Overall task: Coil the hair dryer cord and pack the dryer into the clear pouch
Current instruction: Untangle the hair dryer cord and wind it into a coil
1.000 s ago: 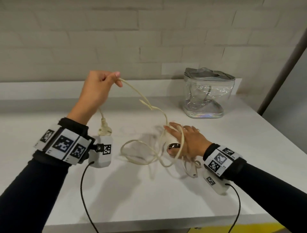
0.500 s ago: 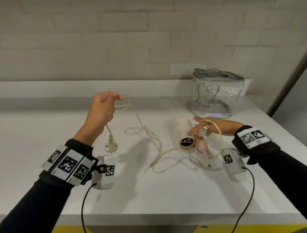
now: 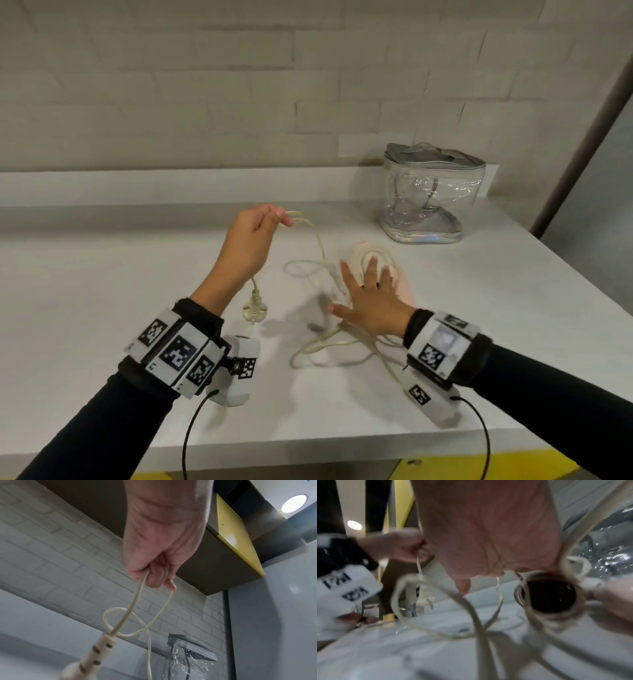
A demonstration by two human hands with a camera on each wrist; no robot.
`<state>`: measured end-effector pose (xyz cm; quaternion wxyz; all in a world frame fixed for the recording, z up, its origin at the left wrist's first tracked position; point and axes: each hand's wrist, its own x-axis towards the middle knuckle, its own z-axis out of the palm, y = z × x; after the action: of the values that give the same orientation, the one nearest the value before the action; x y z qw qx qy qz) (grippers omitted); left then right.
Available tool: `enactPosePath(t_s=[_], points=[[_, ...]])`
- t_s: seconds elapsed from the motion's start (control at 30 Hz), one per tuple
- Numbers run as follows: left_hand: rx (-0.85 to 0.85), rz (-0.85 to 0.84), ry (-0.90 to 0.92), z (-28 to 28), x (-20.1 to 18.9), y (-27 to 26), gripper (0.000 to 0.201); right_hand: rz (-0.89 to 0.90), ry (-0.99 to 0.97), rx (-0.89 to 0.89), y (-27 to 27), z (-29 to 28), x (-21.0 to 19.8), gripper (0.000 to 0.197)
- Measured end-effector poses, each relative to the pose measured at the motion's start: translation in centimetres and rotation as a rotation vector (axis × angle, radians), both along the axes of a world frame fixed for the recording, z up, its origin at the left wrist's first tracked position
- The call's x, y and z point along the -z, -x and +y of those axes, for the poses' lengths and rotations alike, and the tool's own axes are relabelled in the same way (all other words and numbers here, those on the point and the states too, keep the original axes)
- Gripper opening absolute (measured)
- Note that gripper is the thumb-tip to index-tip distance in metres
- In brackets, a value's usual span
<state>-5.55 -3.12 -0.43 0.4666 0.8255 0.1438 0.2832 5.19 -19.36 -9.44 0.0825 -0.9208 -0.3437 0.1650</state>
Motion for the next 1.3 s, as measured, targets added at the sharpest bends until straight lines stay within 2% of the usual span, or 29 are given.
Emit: enactPosePath(t_s=[0.07,0.13,0.27,0.37,0.47,0.53,0.57,0.63,0.67,0.7,0.8,0.87,0.9,0.97,1.03,1.17,1.3], points=[[0.028,0.01,-0.054,-0.6,-0.2,0.3,0.032,-0.09,0.078,-0.018,-1.7,0.4,2.0,0.079],[0.051,0.011,-0.087,-0.7,-0.4,0.7,0.032,-0.099,0.116,-0.067,-4.3,0.7,3.1,0.079],[0.071,0.02,-0.071,-0.6,-0.6,1.6,0.032,-0.138,0.188,-0.157,-6.8,0.6,2.5,0.078],[0.071,0.012,-0.022,-0.5,-0.7,1.9,0.032,-0.003,0.185,-0.159,-5.9,-0.5,-0.7,0.077],[0.045,-0.004,0.04,-0.4,-0.5,2.2,0.033,0.095,0.175,-0.193,-5.5,-1.9,-5.7,0.063],[0.047,-0.016,0.113,-0.6,-0.5,2.3,0.033,0.031,0.061,-0.222,-4.5,-2.5,-9.7,0.049],[0.066,-0.023,0.175,-0.8,-0.6,2.2,0.034,0.0,-0.033,-0.23,-3.7,-2.5,-11.3,0.049],[0.134,-0.037,0.33,-1.4,-1.0,2.2,0.034,0.028,-0.239,-0.263,-1.6,-1.6,-13.4,0.062],[0.183,-0.039,0.416,-1.7,-1.4,2.1,0.033,0.055,-0.301,-0.287,-0.6,-0.8,-13.9,0.064],[0.242,-0.03,0.504,-2.0,-1.9,2.2,0.032,0.053,-0.332,-0.329,0.3,0.2,-14.0,0.059],[0.361,0.172,0.652,-2.9,-3.3,2.1,0.037,-0.071,-0.443,-0.402,1.7,3.2,-13.5,0.021],[0.38,0.292,0.681,-3.3,-4.0,2.0,0.046,-0.066,-0.52,-0.433,1.8,4.2,-13.5,0.022],[0.383,0.291,0.709,-3.3,-4.4,1.8,0.047,-0.013,-0.578,-0.424,1.9,4.5,-13.6,0.025],[0.368,0.244,0.692,-3.4,-5.0,1.6,0.043,-0.038,-0.654,-0.436,1.7,4.8,-13.8,0.02],[0.325,0.182,0.55,-3.4,-5.4,1.7,0.041,-0.075,-0.705,-0.507,0.7,4.9,-13.8,0.019],[0.324,-0.046,0.525,-3.7,-5.5,1.8,0.039,0.031,-0.896,-0.475,-1.6,5.3,-13.0,0.04],[0.3,-0.22,0.511,-3.9,-5.0,1.0,0.036,0.058,-0.909,-0.336,-1.8,6.5,-10.6,0.026]])
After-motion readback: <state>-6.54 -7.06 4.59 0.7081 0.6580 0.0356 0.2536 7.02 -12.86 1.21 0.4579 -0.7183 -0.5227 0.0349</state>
